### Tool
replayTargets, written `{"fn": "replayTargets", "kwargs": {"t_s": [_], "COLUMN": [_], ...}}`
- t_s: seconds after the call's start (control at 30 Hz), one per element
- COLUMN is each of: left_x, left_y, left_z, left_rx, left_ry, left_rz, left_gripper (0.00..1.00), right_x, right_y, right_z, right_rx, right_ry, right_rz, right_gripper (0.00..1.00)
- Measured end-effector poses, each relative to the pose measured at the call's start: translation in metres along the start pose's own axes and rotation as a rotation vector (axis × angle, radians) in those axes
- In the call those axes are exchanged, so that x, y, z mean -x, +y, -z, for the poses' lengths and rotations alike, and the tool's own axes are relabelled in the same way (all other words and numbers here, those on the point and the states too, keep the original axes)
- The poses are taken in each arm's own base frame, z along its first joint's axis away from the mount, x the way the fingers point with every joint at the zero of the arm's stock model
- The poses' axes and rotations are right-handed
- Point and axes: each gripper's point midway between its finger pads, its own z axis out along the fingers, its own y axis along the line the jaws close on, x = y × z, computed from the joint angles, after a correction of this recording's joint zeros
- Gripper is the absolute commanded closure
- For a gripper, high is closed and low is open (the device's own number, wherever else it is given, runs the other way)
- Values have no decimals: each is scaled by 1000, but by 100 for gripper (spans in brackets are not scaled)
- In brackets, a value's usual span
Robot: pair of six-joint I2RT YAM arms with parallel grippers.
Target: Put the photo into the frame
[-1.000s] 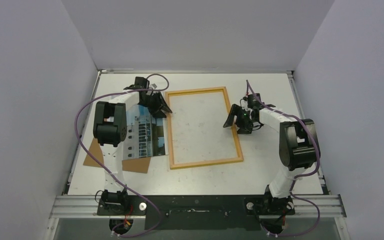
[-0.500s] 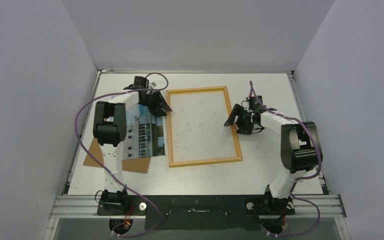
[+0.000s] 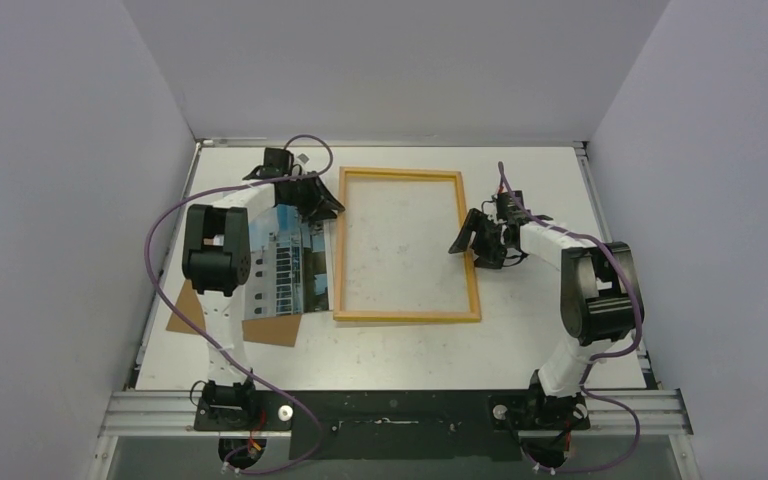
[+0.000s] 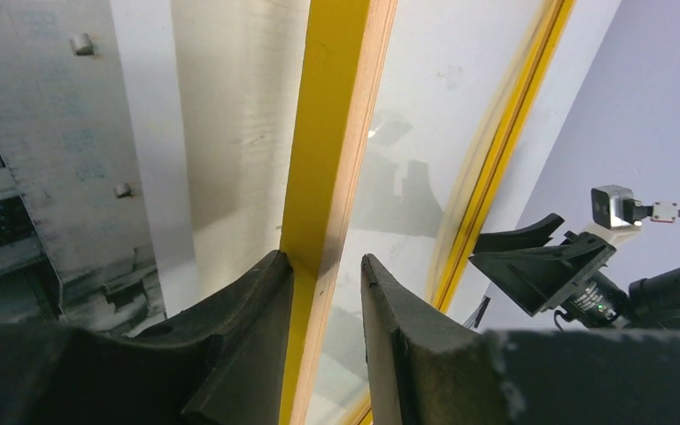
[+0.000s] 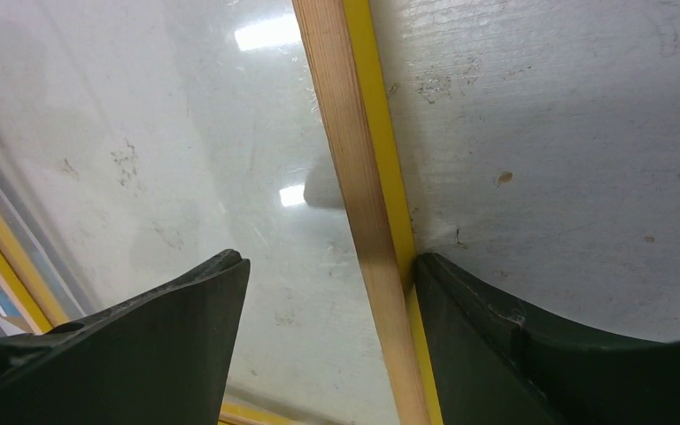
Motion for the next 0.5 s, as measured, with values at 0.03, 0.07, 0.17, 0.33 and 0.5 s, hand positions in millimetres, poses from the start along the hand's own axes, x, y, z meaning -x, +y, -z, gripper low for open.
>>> {"fn": "replayTargets", "kwargs": {"t_s": [0.03, 0.07, 0.17, 0.33, 0.5], "left_x": [0, 0, 1, -16, -40], "left_y": [-3, -6, -20, -58, -85], "left_z": [2, 5, 16, 32, 32], "left_rx": [-4, -8, -35, -115, -162], "left_ry": [-3, -7, -17, 18, 75], "left_rz": [0, -1, -7, -24, -60], "left_gripper": [69, 70, 71, 74, 74], "right_x": [0, 0, 0, 3, 2], "right_y": [0, 0, 0, 9, 20], "right_z": [0, 0, -1, -5, -10], "right_rx": [0, 0, -1, 38, 72], "right_ry": [0, 1, 3, -1, -5], "right_rz": [0, 0, -1, 7, 23], "right_gripper": [30, 30, 30, 31, 32]}}
